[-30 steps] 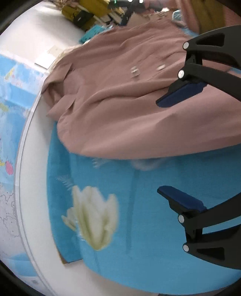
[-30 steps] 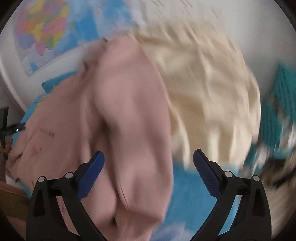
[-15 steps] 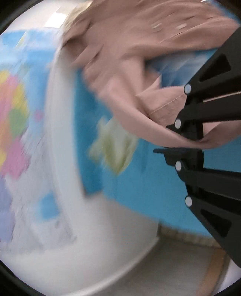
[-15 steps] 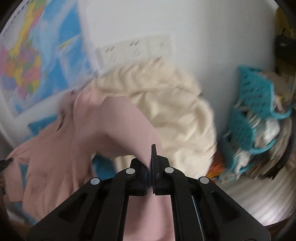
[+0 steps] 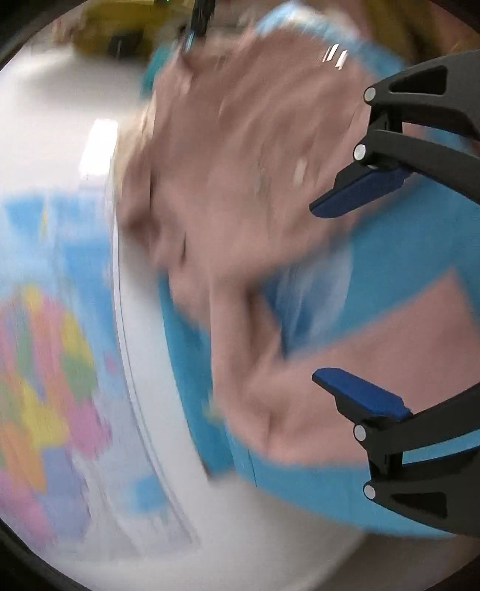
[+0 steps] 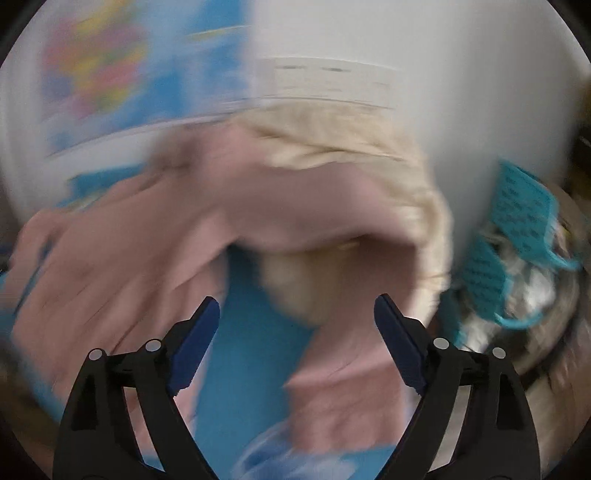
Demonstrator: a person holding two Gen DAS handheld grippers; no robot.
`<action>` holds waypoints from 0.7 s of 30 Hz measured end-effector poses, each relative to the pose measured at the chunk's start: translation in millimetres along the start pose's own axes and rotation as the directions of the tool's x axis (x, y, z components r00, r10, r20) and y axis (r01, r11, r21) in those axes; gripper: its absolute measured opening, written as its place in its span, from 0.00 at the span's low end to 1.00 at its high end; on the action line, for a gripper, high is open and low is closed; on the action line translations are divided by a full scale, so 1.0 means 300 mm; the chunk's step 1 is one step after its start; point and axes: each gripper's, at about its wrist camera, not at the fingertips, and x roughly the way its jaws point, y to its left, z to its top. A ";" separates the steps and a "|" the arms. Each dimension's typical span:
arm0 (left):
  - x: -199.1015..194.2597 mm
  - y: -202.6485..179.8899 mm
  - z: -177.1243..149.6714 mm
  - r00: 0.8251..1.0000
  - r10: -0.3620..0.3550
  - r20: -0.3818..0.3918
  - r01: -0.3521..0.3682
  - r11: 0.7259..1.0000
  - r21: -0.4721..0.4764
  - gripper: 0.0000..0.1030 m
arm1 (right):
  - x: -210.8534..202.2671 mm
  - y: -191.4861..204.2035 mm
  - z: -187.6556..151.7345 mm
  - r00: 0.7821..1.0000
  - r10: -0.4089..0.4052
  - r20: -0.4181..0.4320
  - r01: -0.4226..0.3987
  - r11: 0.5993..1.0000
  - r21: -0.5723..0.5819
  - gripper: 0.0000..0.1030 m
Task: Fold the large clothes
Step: 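Swing the jacket up and spread it onto the bed with both tools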
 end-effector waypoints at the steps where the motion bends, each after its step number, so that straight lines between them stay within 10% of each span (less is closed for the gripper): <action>1: -0.001 -0.044 -0.018 0.997 -0.073 -0.001 0.073 0.997 0.010 0.80 | -0.013 0.040 -0.033 0.999 0.032 -0.014 -0.032 0.998 -0.046 0.82; 10: 0.029 -0.229 -0.179 0.964 -0.240 -0.114 0.247 0.967 0.059 0.85 | 0.006 0.201 -0.360 0.972 0.137 -0.190 -0.167 0.974 -0.152 0.73; 17: 0.133 -0.311 -0.212 0.984 -0.093 -0.151 0.112 0.986 0.123 0.81 | 0.092 0.239 -0.328 0.983 0.163 -0.084 -0.172 0.980 -0.102 0.46; 21: 0.173 -0.272 -0.154 0.993 -0.079 -0.091 0.078 0.997 -0.016 0.69 | 0.144 0.258 -0.259 0.981 0.188 -0.043 -0.190 0.980 -0.065 0.27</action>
